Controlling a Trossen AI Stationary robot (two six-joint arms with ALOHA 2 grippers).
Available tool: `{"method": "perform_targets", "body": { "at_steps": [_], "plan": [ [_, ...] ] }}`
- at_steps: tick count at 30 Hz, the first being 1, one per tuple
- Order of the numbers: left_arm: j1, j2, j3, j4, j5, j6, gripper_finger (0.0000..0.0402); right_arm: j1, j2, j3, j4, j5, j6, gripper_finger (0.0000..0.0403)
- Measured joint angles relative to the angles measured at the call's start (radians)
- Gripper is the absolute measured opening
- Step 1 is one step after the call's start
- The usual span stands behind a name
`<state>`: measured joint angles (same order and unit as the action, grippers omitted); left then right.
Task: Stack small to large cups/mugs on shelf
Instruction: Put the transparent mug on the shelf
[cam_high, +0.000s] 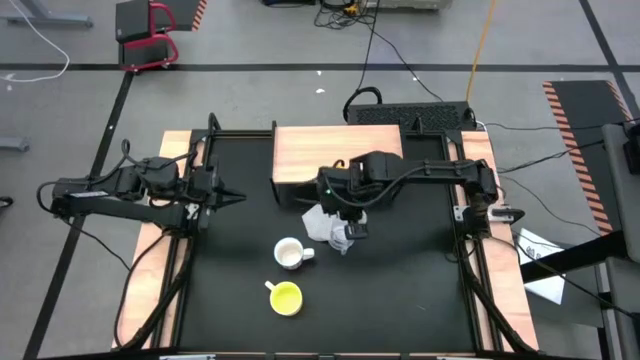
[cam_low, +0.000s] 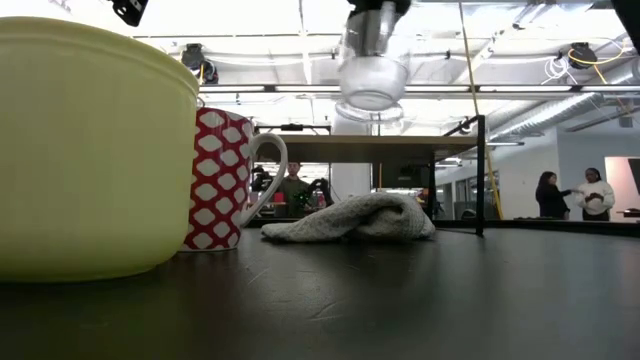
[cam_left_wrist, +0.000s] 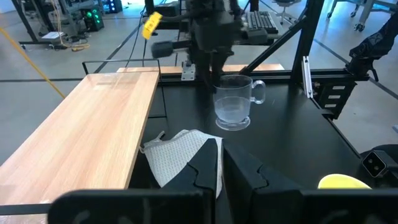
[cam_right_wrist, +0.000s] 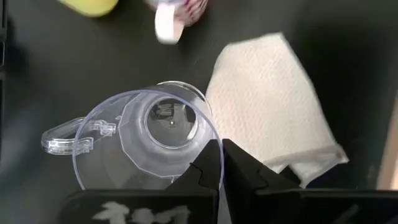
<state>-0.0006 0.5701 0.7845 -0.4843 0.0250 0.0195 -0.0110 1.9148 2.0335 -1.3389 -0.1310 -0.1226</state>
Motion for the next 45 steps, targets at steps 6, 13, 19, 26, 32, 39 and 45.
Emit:
{"method": "perform_targets", "body": {
  "at_steps": [6,13,19,26,32,39,45],
  "plan": [
    [0.000,0.000,0.000,0.000,0.000,0.001,0.0026,-0.055,0.012,0.018,-0.006,0.002,-0.028,0.0000],
    [0.000,0.000,0.000,0.001,0.000,0.003,0.0026,-0.109,0.011,0.018,0.023,0.004,-0.074,0.0000],
    [0.000,0.002,0.000,0.001,0.000,0.023,0.0026,-0.132,0.020,0.018,0.034,0.005,-0.084,0.0000],
    [0.000,0.011,0.000,0.001,-0.001,0.024,0.0026,-0.155,0.019,0.018,-0.053,0.084,-0.101,0.0000],
    [0.000,0.020,0.000,0.000,-0.001,0.030,0.0026,-0.190,0.019,0.018,-0.093,0.163,-0.124,0.0000],
    [0.000,0.045,0.000,-0.008,-0.001,0.053,0.0026,-0.225,0.019,0.018,-0.083,0.164,-0.182,0.0000],
    [0.000,0.078,0.000,-0.009,-0.001,0.074,0.0026,-0.243,0.019,0.066,-0.100,0.164,-0.194,0.0000]
  ]
}}
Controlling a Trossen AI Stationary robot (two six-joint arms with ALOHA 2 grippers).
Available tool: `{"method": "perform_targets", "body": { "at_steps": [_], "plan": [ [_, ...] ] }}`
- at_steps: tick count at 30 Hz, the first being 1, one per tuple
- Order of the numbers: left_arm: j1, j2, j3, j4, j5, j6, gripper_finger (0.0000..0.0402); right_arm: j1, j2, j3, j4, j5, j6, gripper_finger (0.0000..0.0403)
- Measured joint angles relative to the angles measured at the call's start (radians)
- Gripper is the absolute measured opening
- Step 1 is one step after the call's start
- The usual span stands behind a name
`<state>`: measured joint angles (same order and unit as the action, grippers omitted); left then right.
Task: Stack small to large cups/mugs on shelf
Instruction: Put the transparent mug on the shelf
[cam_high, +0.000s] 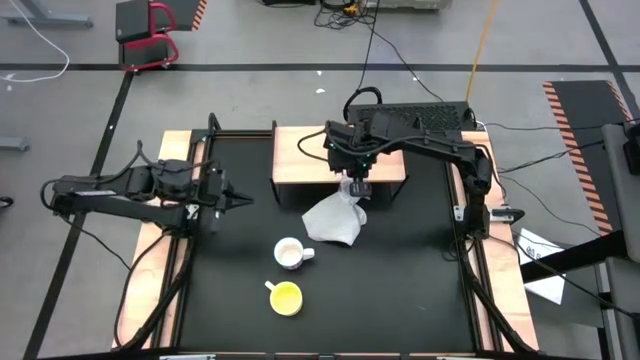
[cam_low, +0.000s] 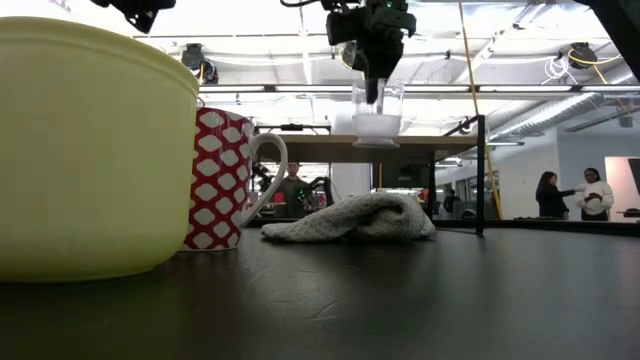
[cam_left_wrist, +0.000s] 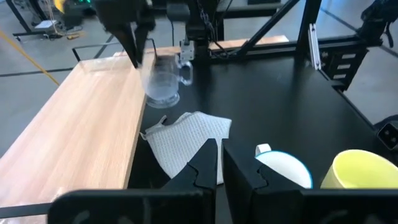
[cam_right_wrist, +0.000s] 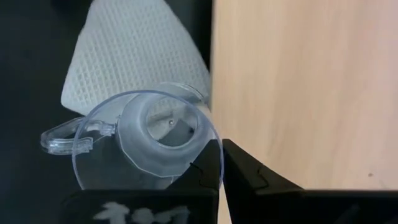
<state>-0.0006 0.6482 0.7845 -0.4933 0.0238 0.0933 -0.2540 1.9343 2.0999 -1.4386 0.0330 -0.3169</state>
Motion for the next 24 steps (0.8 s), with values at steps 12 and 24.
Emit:
{"method": "perform_targets", "body": {
  "at_steps": [12,24],
  "plan": [
    [0.000,0.014,0.000,0.030,0.000,0.021,0.0026,-0.021,-0.002,0.145,-0.034,-0.012,-0.028,0.0000],
    [0.000,0.014,0.000,0.031,0.000,0.034,0.0026,-0.051,-0.001,0.145,-0.062,-0.029,-0.071,0.0000]
  ]
}}
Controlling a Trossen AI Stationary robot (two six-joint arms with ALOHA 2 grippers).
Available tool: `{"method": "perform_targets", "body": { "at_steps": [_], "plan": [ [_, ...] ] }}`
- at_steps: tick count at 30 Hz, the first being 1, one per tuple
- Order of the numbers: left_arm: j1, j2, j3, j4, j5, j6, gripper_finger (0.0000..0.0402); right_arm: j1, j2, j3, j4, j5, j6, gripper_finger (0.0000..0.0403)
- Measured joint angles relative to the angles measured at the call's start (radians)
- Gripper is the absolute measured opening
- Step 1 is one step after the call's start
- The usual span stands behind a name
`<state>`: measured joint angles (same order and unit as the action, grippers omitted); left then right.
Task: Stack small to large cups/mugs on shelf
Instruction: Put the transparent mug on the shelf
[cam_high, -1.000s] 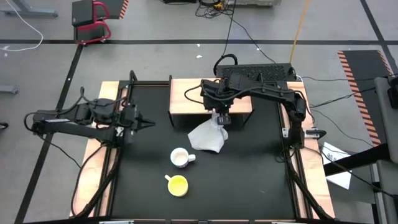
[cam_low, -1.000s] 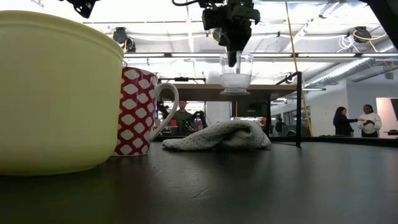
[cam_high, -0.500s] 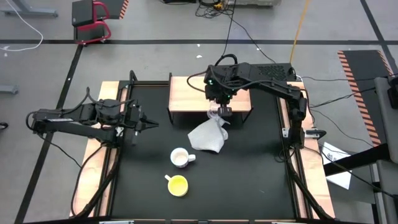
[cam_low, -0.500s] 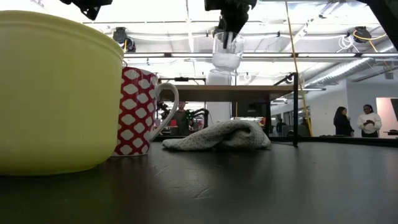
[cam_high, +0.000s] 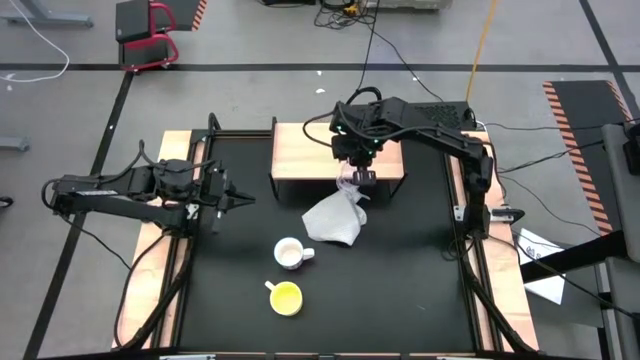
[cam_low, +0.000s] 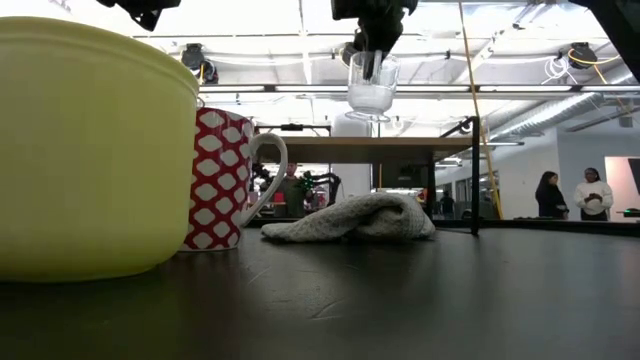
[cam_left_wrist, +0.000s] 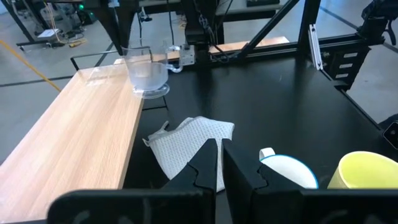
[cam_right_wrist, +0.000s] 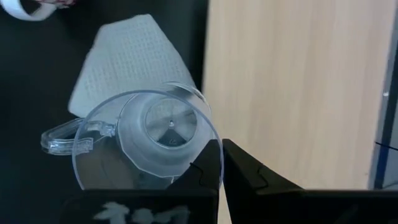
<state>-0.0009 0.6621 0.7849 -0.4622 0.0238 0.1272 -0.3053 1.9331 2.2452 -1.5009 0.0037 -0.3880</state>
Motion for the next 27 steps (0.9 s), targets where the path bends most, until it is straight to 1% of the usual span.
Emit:
{"method": "perform_targets", "body": {
  "at_steps": [11,18,21,27],
  "plan": [
    [0.000,0.000,0.000,0.001,0.000,0.001,0.0026,-0.088,0.000,0.000,0.003,0.006,-0.029,0.0000],
    [0.000,0.000,0.000,0.000,0.000,0.000,0.0026,-0.118,0.000,0.000,-0.018,0.005,-0.033,0.0000],
    [0.000,0.000,0.000,-0.002,0.000,0.000,0.0026,-0.128,0.000,0.000,-0.023,0.049,-0.028,0.0000],
    [0.000,0.000,0.000,-0.004,0.000,0.004,0.0026,-0.150,0.000,0.000,-0.031,0.053,-0.028,0.0000]
  ]
}}
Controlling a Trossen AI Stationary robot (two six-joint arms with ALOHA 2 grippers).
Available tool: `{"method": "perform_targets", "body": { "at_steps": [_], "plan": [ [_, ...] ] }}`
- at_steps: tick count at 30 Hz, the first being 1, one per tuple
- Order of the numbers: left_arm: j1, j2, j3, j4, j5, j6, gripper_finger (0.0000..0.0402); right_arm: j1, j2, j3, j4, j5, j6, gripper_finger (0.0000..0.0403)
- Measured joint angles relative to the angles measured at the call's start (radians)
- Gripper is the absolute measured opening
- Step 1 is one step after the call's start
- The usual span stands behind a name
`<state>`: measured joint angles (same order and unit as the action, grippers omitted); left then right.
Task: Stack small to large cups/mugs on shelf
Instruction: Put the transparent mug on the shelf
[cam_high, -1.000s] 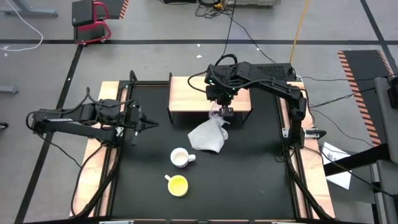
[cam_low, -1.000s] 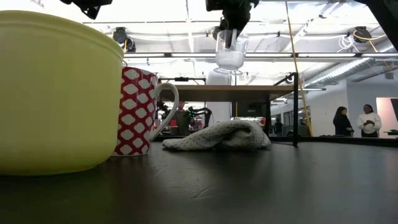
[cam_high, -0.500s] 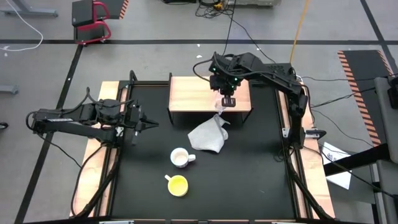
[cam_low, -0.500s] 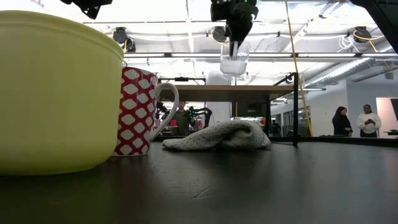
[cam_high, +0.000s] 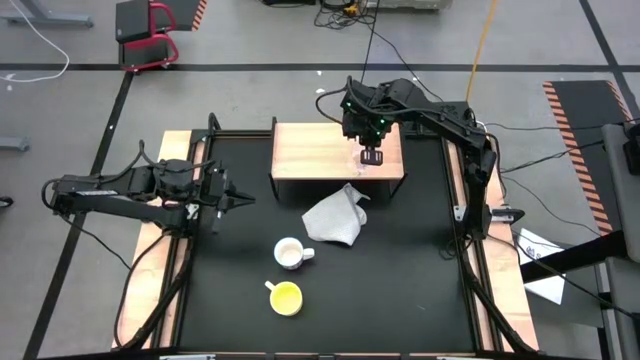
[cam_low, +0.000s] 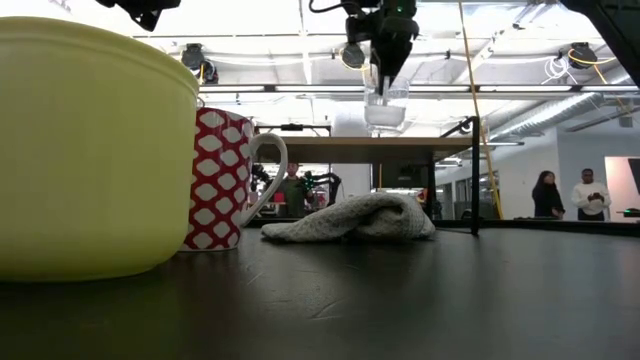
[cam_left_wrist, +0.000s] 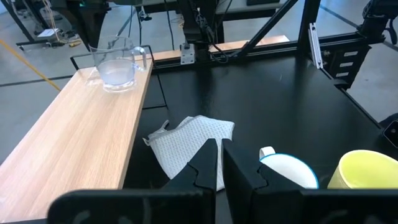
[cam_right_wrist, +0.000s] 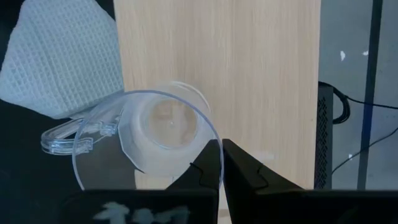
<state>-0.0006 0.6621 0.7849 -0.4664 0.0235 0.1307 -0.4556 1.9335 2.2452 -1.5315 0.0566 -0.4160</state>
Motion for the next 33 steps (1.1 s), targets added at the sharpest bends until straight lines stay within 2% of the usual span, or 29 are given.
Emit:
{"method": "perform_targets", "body": {
  "at_steps": [33],
  "plan": [
    [0.000,0.000,0.000,-0.001,0.000,-0.009,0.0026,-0.001,0.001,-0.027,0.010,-0.009,0.027,0.0000]
  ]
}}
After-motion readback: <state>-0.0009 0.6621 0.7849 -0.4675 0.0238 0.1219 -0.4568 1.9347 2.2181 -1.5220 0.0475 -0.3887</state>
